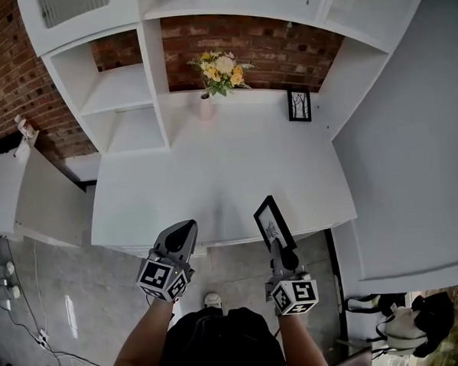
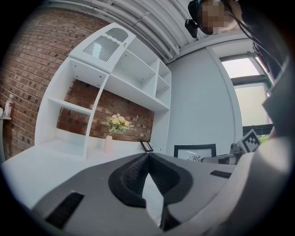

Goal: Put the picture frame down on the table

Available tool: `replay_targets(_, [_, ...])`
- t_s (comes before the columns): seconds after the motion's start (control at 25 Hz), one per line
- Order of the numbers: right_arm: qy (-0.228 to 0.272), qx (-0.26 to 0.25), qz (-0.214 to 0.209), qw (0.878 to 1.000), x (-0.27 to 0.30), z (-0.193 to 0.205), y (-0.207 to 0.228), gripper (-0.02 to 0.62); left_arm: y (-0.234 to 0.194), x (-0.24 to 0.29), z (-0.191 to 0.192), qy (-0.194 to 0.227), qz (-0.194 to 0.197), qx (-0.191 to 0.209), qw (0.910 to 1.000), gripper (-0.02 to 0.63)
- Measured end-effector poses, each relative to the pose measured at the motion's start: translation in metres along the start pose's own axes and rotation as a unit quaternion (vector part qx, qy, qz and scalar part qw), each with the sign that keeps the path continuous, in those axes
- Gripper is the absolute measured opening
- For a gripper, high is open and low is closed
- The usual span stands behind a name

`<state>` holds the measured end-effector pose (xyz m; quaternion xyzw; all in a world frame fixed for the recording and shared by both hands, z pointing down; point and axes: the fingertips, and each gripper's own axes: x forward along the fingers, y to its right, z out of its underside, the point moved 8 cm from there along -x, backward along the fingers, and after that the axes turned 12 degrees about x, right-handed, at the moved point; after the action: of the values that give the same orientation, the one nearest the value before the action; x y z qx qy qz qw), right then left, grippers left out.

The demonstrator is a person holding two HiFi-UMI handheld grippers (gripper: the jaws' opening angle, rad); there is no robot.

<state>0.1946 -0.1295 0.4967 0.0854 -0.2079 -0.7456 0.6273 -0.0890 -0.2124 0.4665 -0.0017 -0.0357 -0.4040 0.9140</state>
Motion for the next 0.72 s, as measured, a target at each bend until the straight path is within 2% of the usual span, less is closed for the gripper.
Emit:
replay_targets(0.28, [-0.012,0.0,0.003,1.0,0.016,0.013,0.006,0.015,-0.002,0.008,0.013,-0.008,-0.004,-0.004,1.0,0.005])
replay_targets(0.72, [-0.035,-0.009,-0.02,0.999,0.061,0.034,0.027,0.015,-0.014,0.025,0.032,-0.009,-0.026,-0.001,0.9996,0.005])
